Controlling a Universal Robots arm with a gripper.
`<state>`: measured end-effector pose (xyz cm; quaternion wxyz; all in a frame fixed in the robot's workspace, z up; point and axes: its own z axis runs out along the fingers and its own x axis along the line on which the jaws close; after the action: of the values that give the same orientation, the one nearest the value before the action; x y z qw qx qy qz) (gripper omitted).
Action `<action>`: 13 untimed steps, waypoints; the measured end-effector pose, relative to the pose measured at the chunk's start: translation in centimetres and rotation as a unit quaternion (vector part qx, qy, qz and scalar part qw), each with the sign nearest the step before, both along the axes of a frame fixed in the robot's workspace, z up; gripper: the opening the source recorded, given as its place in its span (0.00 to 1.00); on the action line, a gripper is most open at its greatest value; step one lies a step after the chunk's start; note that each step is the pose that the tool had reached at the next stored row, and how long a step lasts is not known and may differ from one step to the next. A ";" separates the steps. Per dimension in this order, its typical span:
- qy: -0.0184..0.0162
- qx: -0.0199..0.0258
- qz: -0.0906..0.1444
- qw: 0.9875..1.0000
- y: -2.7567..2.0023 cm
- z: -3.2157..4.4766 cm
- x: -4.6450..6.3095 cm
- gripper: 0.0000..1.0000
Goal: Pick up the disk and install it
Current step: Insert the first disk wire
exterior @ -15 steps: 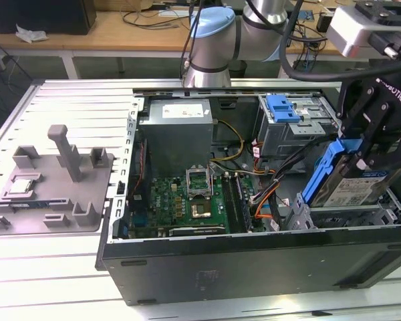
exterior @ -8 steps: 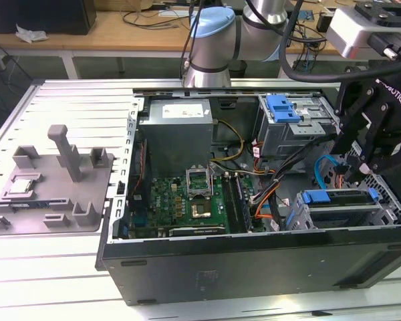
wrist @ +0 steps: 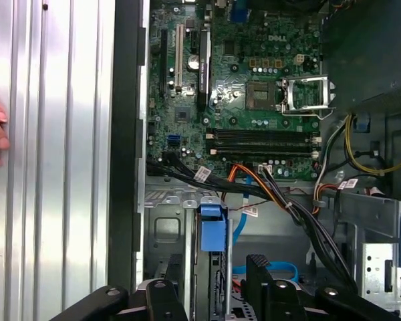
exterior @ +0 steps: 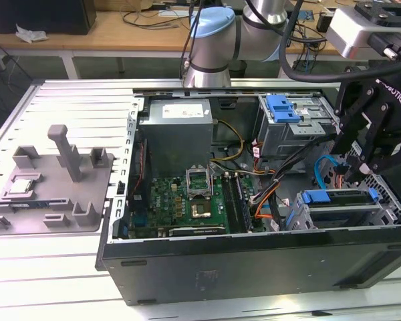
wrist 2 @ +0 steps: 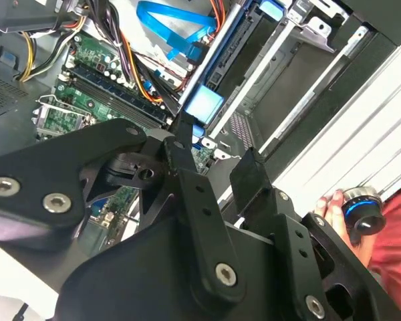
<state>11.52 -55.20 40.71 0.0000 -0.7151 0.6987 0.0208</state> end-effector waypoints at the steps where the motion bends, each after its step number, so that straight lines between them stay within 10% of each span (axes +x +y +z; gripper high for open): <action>1: 0.000 0.000 0.000 1.000 0.00 0.00 0.0 0.50; 11: 0.000 -0.001 0.000 1.000 0.07 0.00 0.0 0.50; 13: 0.000 -0.004 0.000 1.000 0.72 0.00 0.0 0.50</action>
<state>11.52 -54.48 40.71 -0.0028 -0.7150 0.6988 0.0180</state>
